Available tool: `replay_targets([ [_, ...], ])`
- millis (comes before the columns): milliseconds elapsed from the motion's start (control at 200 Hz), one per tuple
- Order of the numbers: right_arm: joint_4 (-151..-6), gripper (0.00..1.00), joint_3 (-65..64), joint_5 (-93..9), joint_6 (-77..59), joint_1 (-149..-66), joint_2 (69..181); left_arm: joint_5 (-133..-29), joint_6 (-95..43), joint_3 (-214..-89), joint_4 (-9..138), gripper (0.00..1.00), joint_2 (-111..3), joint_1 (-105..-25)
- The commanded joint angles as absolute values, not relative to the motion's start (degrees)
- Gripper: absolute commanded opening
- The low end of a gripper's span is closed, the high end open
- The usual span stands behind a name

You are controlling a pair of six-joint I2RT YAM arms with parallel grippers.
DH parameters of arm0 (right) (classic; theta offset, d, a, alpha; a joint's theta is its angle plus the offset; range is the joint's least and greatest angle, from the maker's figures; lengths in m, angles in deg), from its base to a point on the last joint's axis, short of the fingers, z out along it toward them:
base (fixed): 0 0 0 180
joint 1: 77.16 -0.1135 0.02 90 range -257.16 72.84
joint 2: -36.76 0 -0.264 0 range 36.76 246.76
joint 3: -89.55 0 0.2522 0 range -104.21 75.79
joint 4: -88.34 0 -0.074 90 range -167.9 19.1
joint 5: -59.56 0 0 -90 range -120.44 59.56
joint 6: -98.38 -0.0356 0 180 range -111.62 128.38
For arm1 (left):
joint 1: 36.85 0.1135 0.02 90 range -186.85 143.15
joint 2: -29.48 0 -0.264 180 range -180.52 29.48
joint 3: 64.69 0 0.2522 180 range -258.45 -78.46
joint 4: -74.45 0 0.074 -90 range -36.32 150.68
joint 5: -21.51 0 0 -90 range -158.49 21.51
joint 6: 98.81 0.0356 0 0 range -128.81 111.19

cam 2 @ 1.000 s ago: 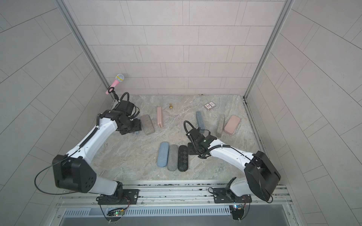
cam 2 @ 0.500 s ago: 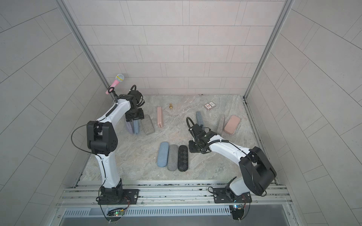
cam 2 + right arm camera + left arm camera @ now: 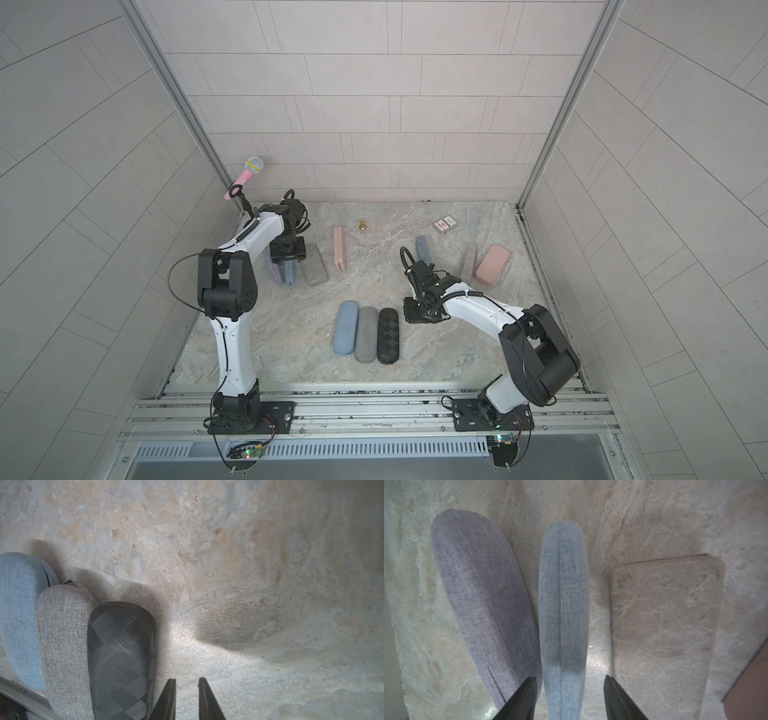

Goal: Close the glasses case
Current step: Pick up the glasses case at the center of the board, then place the glasses case at the center of the board.

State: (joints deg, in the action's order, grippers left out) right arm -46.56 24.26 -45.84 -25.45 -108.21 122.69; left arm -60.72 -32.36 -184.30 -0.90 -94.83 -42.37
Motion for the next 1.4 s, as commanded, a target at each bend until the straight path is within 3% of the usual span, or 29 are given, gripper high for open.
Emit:
replay_targets([
  [0,-45.5,0.23,23.8,-45.7,-24.7,-107.7,123.1,-58.8,-33.2,-183.7,-2.5,0.58,-95.3,-41.8],
  [200,-44.3,0.23,24.0,-45.6,-24.3,-107.3,122.3,-60.3,-33.4,-182.4,-1.0,0.54,-96.2,-41.0],
  [445,-43.1,0.24,24.5,-45.0,-24.2,-107.0,120.0,-62.5,-33.4,-181.8,-0.4,0.29,-95.8,-40.6],
  [670,-41.9,0.24,25.2,-44.7,-24.0,-106.8,117.6,-64.9,-33.6,-181.2,-0.8,0.16,-91.3,-40.6],
  [1021,-40.2,0.24,28.4,-44.2,-24.5,-106.7,110.5,-68.5,-33.7,-174.4,-2.9,0.15,-72.8,-45.3],
  [1396,-38.0,0.25,30.7,-44.3,-24.5,-106.3,103.4,-74.9,-38.9,-145.9,3.0,0.16,-46.9,-56.8],
])
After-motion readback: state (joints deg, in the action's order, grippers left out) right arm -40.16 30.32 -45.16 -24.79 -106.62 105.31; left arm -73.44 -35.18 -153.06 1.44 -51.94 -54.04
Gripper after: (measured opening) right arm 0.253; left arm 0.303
